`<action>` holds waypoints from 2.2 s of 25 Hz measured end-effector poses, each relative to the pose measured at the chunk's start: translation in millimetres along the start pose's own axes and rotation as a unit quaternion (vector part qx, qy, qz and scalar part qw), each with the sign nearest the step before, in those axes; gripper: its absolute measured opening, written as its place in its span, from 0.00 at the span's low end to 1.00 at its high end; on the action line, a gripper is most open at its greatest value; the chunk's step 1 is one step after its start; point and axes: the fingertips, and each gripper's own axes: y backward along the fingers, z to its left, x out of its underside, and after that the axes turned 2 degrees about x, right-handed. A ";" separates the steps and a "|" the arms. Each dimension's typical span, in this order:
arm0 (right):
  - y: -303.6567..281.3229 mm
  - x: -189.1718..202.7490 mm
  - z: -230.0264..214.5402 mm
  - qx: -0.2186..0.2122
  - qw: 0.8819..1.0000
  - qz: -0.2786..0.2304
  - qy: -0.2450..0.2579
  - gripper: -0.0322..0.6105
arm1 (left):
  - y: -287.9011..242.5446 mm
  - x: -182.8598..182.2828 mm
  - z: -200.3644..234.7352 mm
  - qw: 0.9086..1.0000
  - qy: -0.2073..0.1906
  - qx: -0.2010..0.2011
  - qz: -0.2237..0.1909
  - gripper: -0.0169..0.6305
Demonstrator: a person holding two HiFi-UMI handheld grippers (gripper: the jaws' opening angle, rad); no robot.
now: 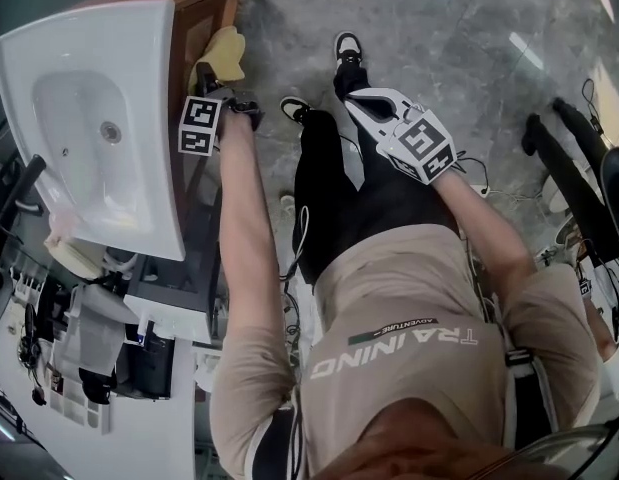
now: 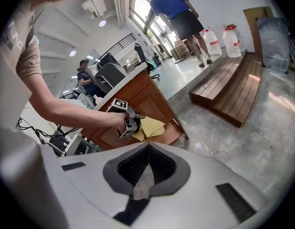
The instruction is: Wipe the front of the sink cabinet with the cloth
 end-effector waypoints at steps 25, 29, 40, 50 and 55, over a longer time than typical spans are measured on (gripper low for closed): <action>13.7 -33.9 -76.7 0.012 1.000 -0.011 -0.012 0.07 | -78.1 -4.9 -152.2 0.994 -0.049 0.094 -0.025 0.09; 11.2 -30.6 -76.7 0.011 1.000 -0.005 -0.007 0.07 | -78.2 0.7 -167.1 0.991 -0.062 0.116 -0.026 0.09; -26.0 9.3 -23.0 -0.003 1.000 0.015 0.015 0.07 | -5.0 61.0 -52.7 0.996 -0.049 0.075 0.010 0.09; -88.5 81.8 92.2 -0.044 0.997 0.050 0.039 0.07 | 123.8 103.6 180.8 0.998 0.003 -0.053 0.031 0.09; -108.2 109.8 140.7 -0.055 0.996 0.059 0.045 0.07 | 166.2 105.0 269.6 0.995 0.031 -0.096 0.021 0.09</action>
